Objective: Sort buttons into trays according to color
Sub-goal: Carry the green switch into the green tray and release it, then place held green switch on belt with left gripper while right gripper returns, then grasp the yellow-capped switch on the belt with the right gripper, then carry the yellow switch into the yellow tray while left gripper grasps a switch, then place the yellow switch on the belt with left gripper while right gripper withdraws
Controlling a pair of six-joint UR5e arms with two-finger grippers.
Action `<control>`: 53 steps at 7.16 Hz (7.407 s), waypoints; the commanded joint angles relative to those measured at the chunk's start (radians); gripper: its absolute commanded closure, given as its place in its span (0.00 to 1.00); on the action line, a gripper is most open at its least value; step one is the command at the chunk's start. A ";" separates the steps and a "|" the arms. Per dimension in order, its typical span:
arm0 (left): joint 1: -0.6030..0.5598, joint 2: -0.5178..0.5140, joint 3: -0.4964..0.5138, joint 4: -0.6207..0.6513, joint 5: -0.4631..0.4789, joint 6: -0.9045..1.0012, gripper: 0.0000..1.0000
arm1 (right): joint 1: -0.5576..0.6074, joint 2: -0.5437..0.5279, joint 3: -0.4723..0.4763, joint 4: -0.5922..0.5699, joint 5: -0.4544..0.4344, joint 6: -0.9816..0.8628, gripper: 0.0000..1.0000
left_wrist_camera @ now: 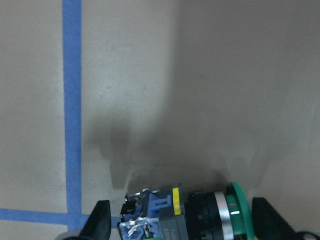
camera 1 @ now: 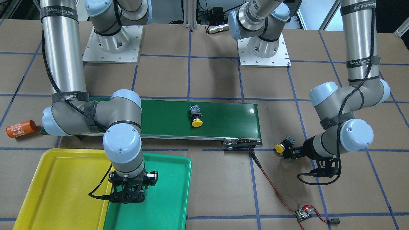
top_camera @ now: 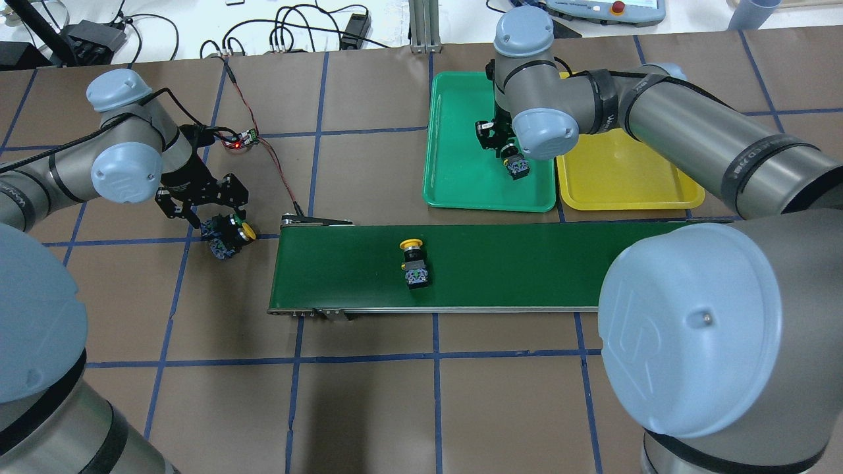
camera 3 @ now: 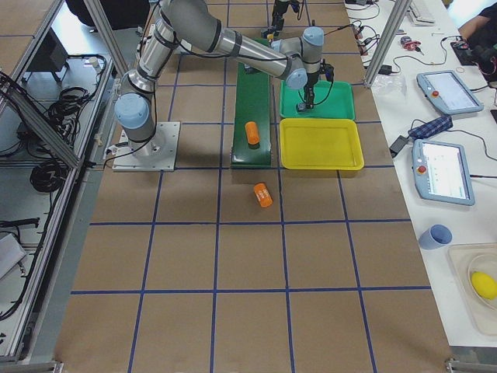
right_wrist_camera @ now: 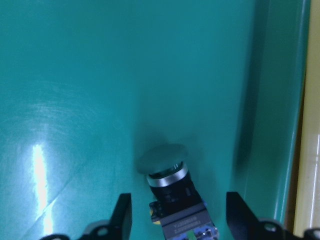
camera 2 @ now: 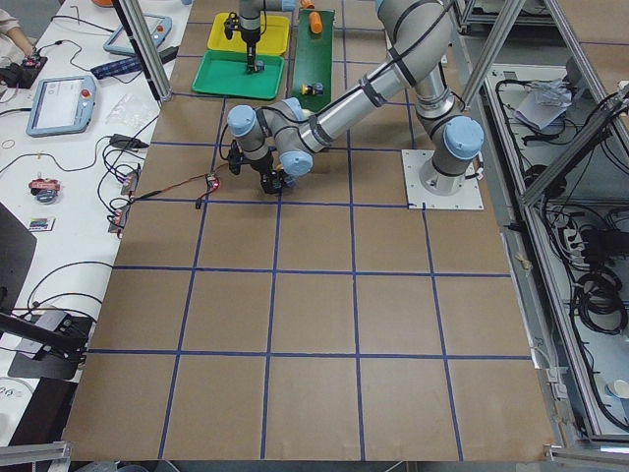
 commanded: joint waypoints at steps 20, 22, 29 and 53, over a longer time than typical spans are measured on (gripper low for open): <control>-0.110 0.170 0.036 -0.201 -0.047 -0.207 0.00 | -0.067 -0.548 0.428 0.259 0.135 -0.017 0.00; 0.011 0.130 -0.034 -0.155 -0.046 -0.211 0.00 | -0.032 -0.516 0.428 0.257 0.140 -0.026 0.00; 0.036 0.125 -0.136 0.060 -0.078 -0.217 0.00 | 0.044 -0.400 0.468 0.188 0.192 -0.028 0.00; -0.384 0.347 -0.026 -0.131 -0.149 -0.320 0.00 | -0.367 -0.603 0.202 0.556 0.040 -0.133 0.00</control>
